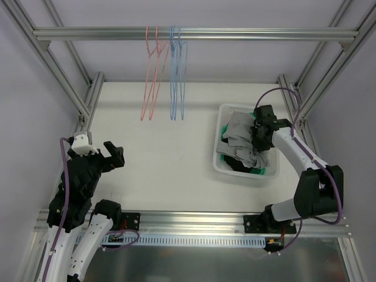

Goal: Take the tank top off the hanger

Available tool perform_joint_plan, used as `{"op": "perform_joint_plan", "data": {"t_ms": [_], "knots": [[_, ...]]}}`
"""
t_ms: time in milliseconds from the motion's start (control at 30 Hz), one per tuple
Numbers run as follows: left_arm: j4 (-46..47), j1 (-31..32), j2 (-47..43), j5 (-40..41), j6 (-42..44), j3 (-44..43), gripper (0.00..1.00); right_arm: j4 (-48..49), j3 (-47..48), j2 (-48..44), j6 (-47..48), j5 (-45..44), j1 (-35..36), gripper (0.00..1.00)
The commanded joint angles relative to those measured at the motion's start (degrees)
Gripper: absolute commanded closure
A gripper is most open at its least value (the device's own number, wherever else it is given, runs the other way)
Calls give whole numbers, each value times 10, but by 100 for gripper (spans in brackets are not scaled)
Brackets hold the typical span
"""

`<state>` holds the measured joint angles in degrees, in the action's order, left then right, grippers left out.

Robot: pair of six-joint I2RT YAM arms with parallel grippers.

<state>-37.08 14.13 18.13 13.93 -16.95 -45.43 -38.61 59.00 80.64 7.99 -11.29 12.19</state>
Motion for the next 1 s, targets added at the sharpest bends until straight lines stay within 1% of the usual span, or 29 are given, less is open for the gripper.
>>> {"op": "perform_joint_plan", "data": {"t_ms": [0, 167, 200, 333, 400, 467, 567, 600, 700, 733, 767, 833, 867, 967], "knots": [[24, -7, 1, -14, 10, 1, 1, -95, 60, 49, 86, -67, -4, 99], [24, -6, 0, -17, 12, 1, 1, -85, 94, 97, 160, -82, -15, 100], [23, -6, -2, -17, 13, 1, 1, -82, 96, 105, 178, -85, -26, 100], [25, -7, -8, -22, 15, 1, 1, -68, 111, 139, 202, -73, -55, 100], [25, -6, -10, -26, 16, 1, 1, -43, 105, 138, 217, -92, -63, 100], [25, -7, -11, -29, 17, 1, 1, -48, 117, 137, 224, -90, -65, 100], [26, -7, -14, -35, 17, 1, 1, -45, 134, 124, 248, -111, -70, 100], [26, -7, -16, -38, 17, 1, 1, -55, 160, 127, 250, -114, -70, 100], [27, -7, -22, -37, 17, 1, 2, -72, 189, 127, 262, -119, -71, 98], [27, -6, -24, -36, 17, 1, 1, -81, 208, 129, 260, -112, -70, 96], [28, -7, -27, -35, 18, 2, 1, -85, 210, 128, 257, -99, -70, 88], [28, -7, -32, -32, 18, 3, 1, -95, 216, 128, 246, -97, -70, 78], [28, -6, -34, -32, 18, 3, 1, -96, 216, 128, 244, -101, -70, 72], [29, -6, -35, -34, 18, 3, 1, -113, 233, 131, 232, -97, -70, 63]]}}
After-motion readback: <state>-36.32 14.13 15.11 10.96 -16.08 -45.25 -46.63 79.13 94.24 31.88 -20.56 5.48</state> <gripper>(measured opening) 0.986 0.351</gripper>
